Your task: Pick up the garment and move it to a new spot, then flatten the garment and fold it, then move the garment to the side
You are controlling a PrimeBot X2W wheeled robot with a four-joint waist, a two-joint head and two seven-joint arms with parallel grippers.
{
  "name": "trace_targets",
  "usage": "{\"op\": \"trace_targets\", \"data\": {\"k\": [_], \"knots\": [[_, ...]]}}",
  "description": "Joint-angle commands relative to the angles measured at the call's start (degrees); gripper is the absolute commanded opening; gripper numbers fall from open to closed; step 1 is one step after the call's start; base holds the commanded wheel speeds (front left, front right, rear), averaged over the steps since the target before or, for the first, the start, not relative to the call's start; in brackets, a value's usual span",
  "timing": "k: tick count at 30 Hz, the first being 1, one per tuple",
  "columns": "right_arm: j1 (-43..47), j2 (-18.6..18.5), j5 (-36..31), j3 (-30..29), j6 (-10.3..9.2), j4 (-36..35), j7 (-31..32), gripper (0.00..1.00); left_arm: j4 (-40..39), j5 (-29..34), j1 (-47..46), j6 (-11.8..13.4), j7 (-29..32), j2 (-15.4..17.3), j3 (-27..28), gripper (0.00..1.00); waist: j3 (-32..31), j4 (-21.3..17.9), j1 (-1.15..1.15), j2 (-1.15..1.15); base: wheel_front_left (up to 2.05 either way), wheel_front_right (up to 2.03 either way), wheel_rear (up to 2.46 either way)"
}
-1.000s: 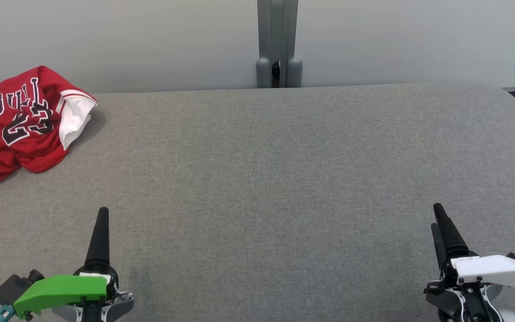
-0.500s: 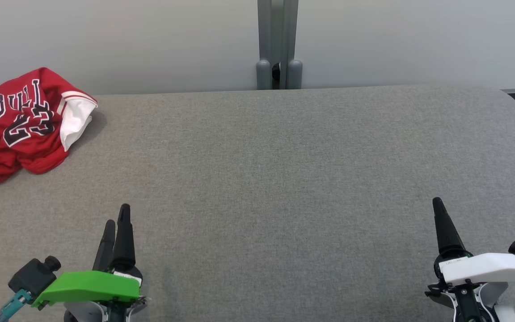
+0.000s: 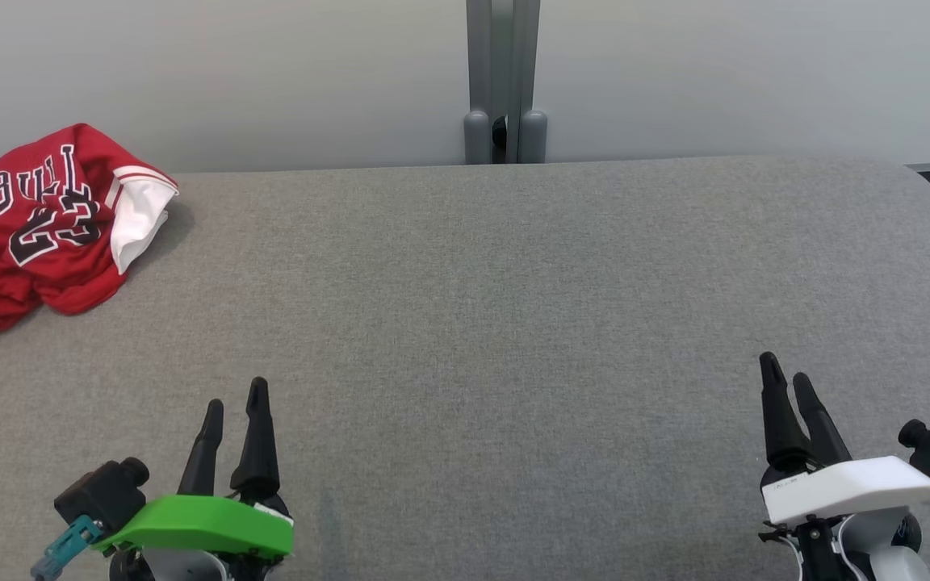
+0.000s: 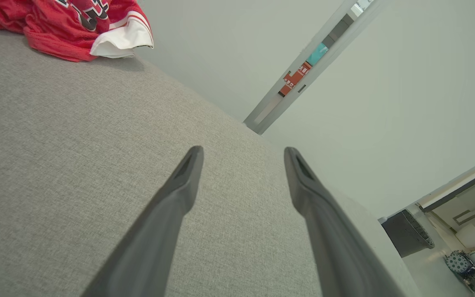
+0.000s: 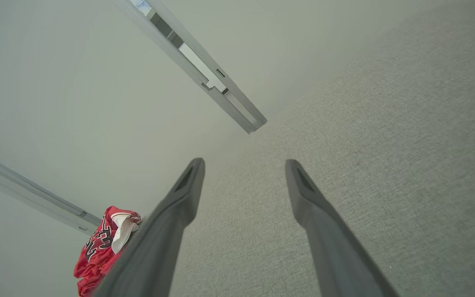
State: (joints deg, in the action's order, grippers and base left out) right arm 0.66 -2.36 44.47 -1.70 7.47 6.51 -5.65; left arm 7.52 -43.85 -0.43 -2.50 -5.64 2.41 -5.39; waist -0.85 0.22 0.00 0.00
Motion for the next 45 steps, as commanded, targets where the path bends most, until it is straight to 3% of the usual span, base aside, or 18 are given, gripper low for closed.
{"op": "trace_targets", "data": {"k": [1,19,45], "knots": [[-0.12,-0.35,-2.23,0.27,0.02,-1.06,-0.61,1.00,-0.60,2.11,0.18,0.29,-0.58,0.40,-0.27,1.00,-0.02,0.00,0.00,0.00,0.00,0.00,0.00],[0.74,-0.45,-15.87,2.27,0.02,-1.87,-3.41,1.00,0.50,13.20,0.98,1.63,-3.41,0.49,-2.80,1.00,-0.28,0.11,0.00,0.00,0.00,0.00,0.00],[1.83,-0.56,-29.18,2.81,0.03,-0.28,-6.79,1.00,2.93,23.76,2.18,3.07,-6.86,0.57,-4.41,1.00,-0.79,0.31,0.00,0.00,0.00,0.00,0.00]]}}
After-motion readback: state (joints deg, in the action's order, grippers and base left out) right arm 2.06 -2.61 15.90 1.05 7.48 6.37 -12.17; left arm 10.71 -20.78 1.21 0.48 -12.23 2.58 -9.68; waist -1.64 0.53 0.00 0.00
